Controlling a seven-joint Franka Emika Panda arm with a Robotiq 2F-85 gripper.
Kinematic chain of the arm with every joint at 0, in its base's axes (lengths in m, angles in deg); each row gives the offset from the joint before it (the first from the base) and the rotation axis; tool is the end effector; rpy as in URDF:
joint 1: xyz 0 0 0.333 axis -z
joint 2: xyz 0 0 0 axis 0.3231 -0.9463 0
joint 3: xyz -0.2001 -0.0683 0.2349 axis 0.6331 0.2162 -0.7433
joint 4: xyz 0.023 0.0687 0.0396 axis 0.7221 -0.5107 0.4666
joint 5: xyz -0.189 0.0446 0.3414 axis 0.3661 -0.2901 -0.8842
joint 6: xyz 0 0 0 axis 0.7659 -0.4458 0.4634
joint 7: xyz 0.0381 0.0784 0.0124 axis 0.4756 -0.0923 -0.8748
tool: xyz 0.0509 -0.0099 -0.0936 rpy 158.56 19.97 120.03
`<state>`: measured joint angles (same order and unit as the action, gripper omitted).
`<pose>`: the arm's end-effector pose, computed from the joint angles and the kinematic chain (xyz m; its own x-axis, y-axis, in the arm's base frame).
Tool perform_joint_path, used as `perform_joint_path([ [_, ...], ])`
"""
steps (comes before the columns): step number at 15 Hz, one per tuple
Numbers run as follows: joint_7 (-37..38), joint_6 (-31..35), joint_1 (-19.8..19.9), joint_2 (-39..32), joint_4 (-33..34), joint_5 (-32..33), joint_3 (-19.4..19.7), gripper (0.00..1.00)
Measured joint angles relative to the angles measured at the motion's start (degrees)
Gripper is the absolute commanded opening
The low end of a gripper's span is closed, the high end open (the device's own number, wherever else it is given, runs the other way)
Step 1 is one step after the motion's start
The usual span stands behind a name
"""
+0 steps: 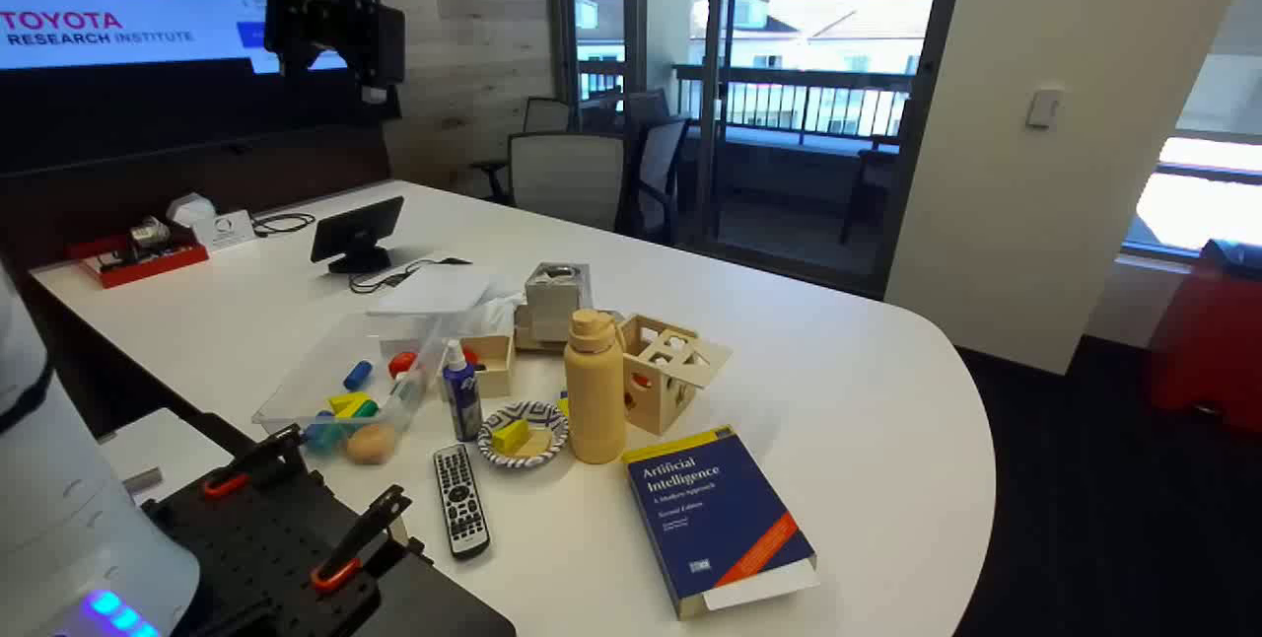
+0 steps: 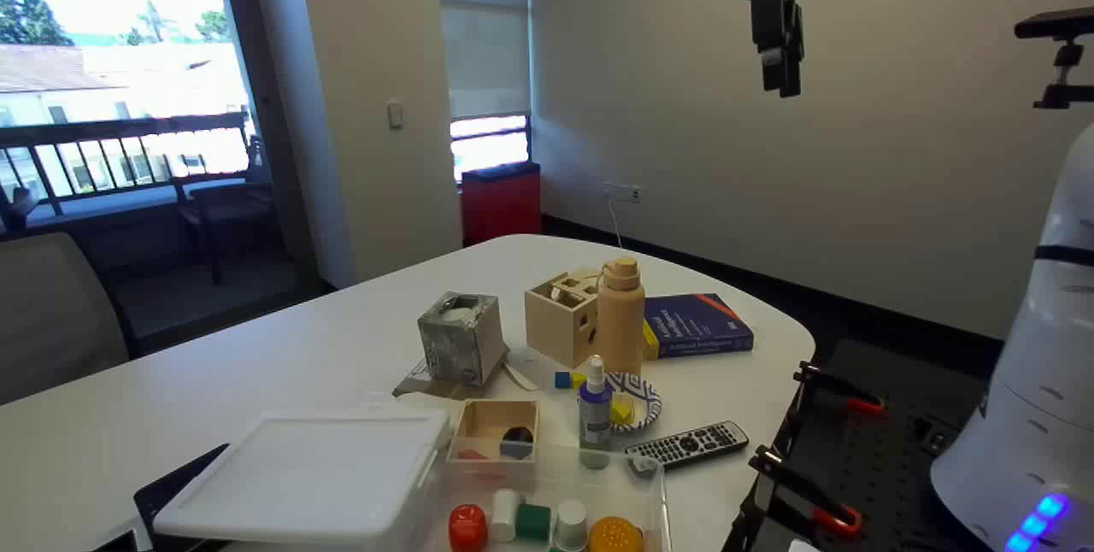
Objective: Press a button on the remote
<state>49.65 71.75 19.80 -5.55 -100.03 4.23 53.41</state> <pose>0.3267 -0.0673 0.5383 0.9744 0.0905 -0.2060 0.0609 -0.9874 -0.1459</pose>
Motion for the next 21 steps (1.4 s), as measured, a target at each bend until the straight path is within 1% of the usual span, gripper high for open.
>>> perform_joint_path([
  [7,0.03,0.05,0.01,-0.01,-0.01,-0.05,0.00,1.00],
  [10,1.00,2.70,0.23,-0.41,-1.01,-1.07,0.00,1.00],
  [12,2.38,7.73,0.61,-1.36,-2.98,-2.06,0.00,1.00],
  [15,4.55,17.95,1.07,-4.27,-6.93,-3.37,-0.01,1.00],
  [18,6.19,27.66,1.54,-8.71,-10.36,-3.98,-0.07,1.00],
  [21,7.39,34.88,1.78,-14.15,-13.29,-4.45,-0.07,1.00],
])
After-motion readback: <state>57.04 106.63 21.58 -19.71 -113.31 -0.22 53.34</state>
